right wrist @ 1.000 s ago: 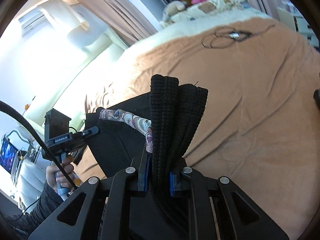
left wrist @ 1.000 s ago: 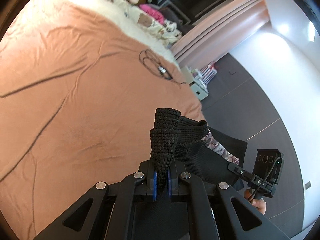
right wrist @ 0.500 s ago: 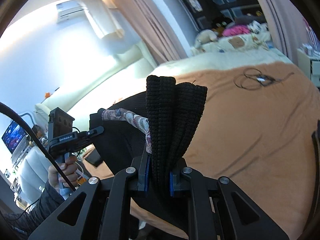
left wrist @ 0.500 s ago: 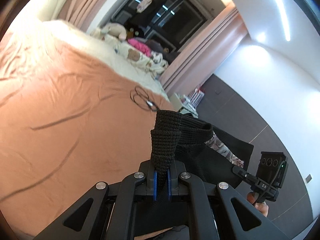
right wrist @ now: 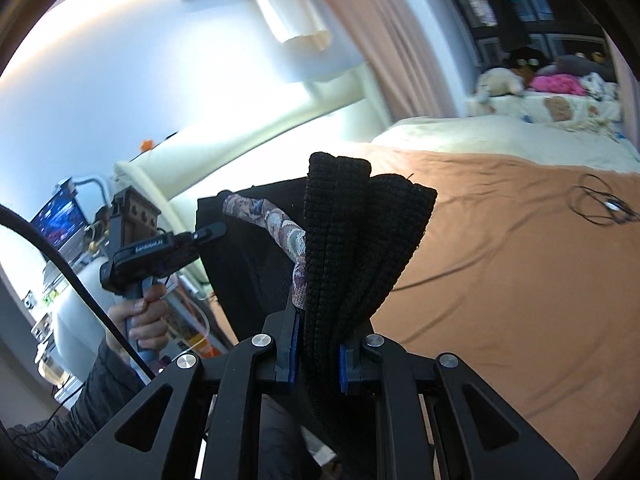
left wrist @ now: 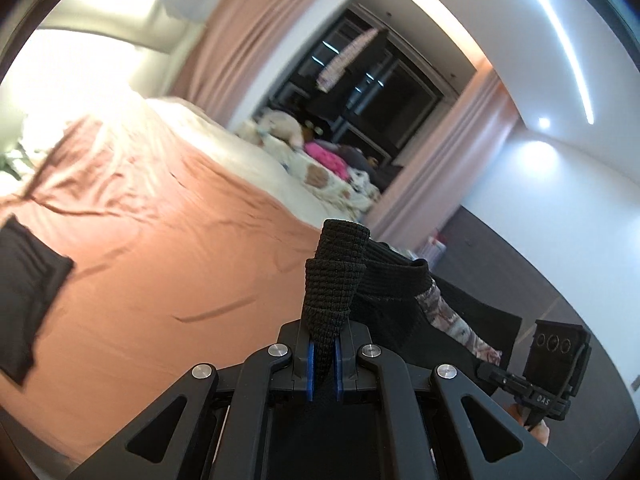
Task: Fold small clothes
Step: 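Lift the folded shirt with both grippers and carry it toward the bed's headboard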
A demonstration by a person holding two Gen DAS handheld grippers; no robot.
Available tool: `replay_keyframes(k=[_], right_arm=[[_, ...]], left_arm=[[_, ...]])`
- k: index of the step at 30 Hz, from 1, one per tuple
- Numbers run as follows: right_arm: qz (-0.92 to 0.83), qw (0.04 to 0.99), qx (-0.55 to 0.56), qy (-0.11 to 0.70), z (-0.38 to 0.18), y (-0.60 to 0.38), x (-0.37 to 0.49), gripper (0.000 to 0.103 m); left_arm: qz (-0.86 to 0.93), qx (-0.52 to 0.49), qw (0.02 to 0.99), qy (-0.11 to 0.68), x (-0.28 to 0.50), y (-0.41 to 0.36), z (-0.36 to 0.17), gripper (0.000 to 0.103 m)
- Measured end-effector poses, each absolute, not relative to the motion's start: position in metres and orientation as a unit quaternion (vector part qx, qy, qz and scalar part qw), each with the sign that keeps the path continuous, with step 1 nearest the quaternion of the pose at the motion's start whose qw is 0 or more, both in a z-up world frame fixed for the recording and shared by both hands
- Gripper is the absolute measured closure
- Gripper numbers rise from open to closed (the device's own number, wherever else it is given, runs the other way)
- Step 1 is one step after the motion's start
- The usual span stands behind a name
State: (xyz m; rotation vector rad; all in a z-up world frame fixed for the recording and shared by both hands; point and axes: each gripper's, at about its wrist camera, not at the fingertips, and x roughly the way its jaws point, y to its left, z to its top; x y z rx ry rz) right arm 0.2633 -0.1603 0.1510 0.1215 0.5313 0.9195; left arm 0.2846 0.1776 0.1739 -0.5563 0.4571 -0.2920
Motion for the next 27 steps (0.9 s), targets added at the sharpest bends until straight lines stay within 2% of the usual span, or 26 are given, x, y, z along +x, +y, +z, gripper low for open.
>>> replay_keyframes(k=[11,27], right_arm=[[0.494,0.831,0.036,0.254,0.137,-0.08,0.318,0.092],[0.57,0.776,-0.001,0.269,0.11,0.017,0.355,0.092]], left_arm=[[-0.063,-0.255,0.945,0.197,0.273,0.275,0.187,0.096],[0.032,-0.256,0.949,0.183,0.236,0.433,0.161,0.096]])
